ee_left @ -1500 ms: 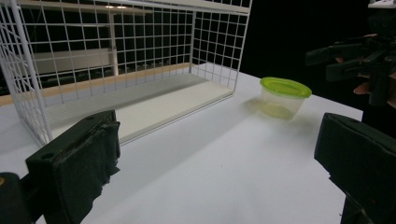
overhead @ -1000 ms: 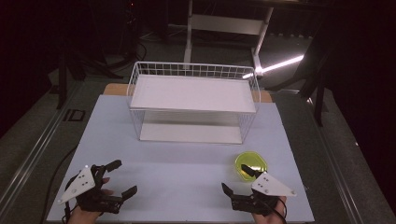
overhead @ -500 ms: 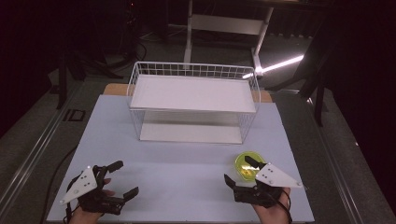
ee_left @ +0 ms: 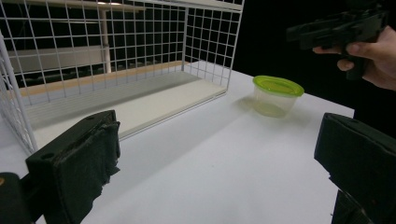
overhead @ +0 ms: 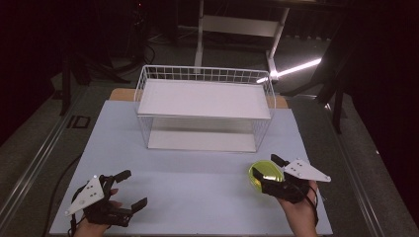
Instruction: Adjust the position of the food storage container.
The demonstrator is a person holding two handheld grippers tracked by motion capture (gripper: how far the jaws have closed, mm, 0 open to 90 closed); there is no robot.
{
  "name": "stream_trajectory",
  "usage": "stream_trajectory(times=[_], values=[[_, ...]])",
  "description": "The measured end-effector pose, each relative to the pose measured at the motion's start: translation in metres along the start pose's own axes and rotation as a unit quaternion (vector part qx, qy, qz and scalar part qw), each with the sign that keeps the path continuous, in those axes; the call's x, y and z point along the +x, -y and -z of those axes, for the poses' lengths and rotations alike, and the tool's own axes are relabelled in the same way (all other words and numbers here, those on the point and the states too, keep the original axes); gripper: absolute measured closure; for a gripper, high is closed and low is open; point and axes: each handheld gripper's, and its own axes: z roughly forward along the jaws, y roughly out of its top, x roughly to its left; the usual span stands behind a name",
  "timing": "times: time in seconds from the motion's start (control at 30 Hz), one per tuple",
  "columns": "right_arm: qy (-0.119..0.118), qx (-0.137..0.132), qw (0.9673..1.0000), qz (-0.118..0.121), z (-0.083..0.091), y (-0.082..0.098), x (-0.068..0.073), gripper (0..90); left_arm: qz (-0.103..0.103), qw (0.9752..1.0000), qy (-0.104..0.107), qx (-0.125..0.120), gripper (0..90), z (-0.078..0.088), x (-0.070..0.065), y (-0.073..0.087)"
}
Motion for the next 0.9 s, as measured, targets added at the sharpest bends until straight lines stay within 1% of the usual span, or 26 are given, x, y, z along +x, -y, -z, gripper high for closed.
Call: stream_trajectory(times=[0.03, 0.07, 0.1, 0.13, 0.17, 0.2, 0.23, 0.27, 0.33, 0.37, 0.4, 0.43, 0.47, 0.57, 0.67, 0.7, 0.77, 0.83, 0.9], values=[[0.007, 0.002, 1.0, -0.001, -0.001, 0.002, -0.005, 23.5, 0.0, 1.0, 0.0, 0.0, 1.1, 0.0, 0.0, 0.0], [0.007, 0.002, 1.0, -0.001, -0.001, 0.002, -0.005, 23.5, 0.0, 1.0, 0.0, 0.0, 1.1, 0.0, 0.0, 0.0], [0.01, 0.006, 0.9999, 0.0, -0.001, 0.004, -0.008, 25.6, 0.001, 1.0, 0.0, 0.0, 1.1, -0.001, 0.0, 0.0], [0.023, 0.013, 0.9996, 0.002, -0.001, 0.008, -0.017, 31.4, 0.002, 1.0, 0.0, 0.001, 1.1, -0.001, 0.0, 0.0], [0.025, 0.018, 0.9995, 0.0, -0.002, 0.01, -0.021, 33.8, 0.002, 1.0, 0.0, 0.001, 1.1, -0.001, 0.0, 0.001], [0.034, 0.021, 0.9992, -0.001, -0.002, 0.011, -0.025, 35.0, 0.003, 1.0, 0.0, 0.0, 1.1, -0.002, 0.0, 0.001], [0.037, 0.024, 0.999, -0.005, -0.001, 0.013, -0.028, 38.4, 0.002, 1.0, 0.0, 0.001, 1.1, -0.002, 0.0, 0.001], [0.039, 0.029, 0.9988, -0.009, -0.002, 0.015, -0.032, 39.6, 0.002, 1.0, 0.0, 0.002, 1.1, -0.002, 0.0, 0.001], [0.049, 0.043, 0.9976, -0.023, -0.001, 0.019, -0.039, 44.5, 0.001, 1.0, 0.001, 0.003, 1.1, -0.002, -0.001, 0.001], [0.06, 0.05, 0.9965, -0.03, -0.001, 0.021, -0.042, 46.1, 0.001, 1.0, 0.001, 0.003, 1.1, -0.002, -0.001, 0.001], [0.07, 0.049, 0.9959, -0.029, 0.0, 0.024, -0.044, 50.1, 0.0, 1.0, 0.001, 0.004, 1.1, -0.002, -0.001, 0.001], [0.072, 0.052, 0.9956, -0.031, 0.001, 0.026, -0.047, 51.7, 0.0, 1.0, 0.001, 0.004, 1.1, -0.002, -0.001, 0.001], [0.077, 0.058, 0.9949, -0.03, 0.002, 0.028, -0.049, 52.6, 0.0, 1.0, 0.002, 0.004, 1.1, -0.002, -0.001, 0.001], [0.095, 0.065, 0.993, -0.028, 0.004, 0.037, -0.056, 59.1, 0.001, 1.0, 0.001, 0.005, 1.1, -0.003, 0.0, 0.001], [0.105, 0.076, 0.9911, -0.031, 0.006, 0.045, -0.063, 71.7, 0.0, 1.0, 0.001, 0.005, 1.1, -0.003, -0.001, 0.001], [0.106, 0.079, 0.9907, -0.032, 0.007, 0.048, -0.065, 77.8, 0.0, 1.0, 0.001, 0.005, 1.1, -0.003, -0.001, 0.001], [0.11, 0.087, 0.9894, -0.037, 0.009, 0.053, -0.068, 84.8, 0.0, 1.0, 0.001, 0.006, 1.1, -0.003, -0.001, 0.002], [0.111, 0.098, 0.988, -0.043, 0.01, 0.058, -0.072, 89.4, 0.0, 1.0, 0.001, 0.006, 1.1, -0.003, -0.001, 0.002], [0.11, 0.107, 0.9869, -0.051, 0.01, 0.062, -0.075, 89.8, -0.001, 1.0, 0.002, 0.006, 1.1, -0.004, -0.001, 0.001]])
